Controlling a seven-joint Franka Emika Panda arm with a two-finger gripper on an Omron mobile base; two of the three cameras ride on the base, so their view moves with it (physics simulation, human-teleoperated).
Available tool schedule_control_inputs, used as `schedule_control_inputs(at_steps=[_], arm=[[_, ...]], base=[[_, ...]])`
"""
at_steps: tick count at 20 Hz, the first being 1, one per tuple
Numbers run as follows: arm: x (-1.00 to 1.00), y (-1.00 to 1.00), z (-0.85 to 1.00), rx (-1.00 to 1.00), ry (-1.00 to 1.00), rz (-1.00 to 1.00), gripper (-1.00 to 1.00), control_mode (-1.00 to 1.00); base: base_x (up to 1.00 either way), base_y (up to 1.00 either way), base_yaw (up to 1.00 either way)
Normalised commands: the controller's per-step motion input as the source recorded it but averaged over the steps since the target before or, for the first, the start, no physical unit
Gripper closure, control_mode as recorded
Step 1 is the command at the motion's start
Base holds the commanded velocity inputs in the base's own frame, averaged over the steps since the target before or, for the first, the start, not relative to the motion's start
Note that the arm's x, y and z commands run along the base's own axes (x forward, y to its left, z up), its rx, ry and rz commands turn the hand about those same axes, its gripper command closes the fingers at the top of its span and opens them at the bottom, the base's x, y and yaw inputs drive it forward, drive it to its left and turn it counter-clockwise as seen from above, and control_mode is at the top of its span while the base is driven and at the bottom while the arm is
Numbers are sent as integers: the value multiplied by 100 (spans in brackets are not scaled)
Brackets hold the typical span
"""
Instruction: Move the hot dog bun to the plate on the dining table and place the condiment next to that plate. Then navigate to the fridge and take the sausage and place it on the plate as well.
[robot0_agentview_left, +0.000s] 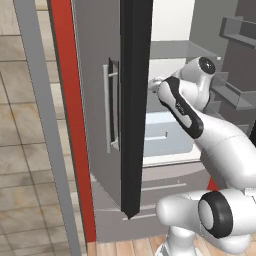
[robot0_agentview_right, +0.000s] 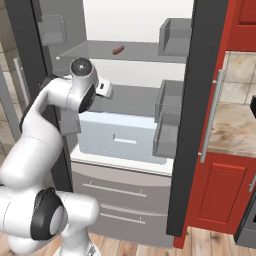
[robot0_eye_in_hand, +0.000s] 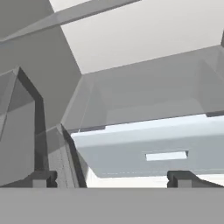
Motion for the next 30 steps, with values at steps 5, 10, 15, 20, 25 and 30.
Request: schedule_control_inputs(at_steps=[5, 10, 15, 20, 25, 30], arm=[[1, 38, -2, 2, 6, 9, -100, -100], [-19, 41, 0, 1, 1, 12, -100, -100], [-39, 61, -9, 0, 0, 13, -100, -100], [-69, 93, -16, 0, 0, 15, -100, -100], [-46, 100, -1, 0, 1, 13, -100, -100], [-31, 59, 3, -1, 0, 5, -100, -100]], base=[[0, 0, 0], [0, 0, 0], [0, 0, 0], [0, 0, 0], [0, 0, 0], [0, 0, 0]])
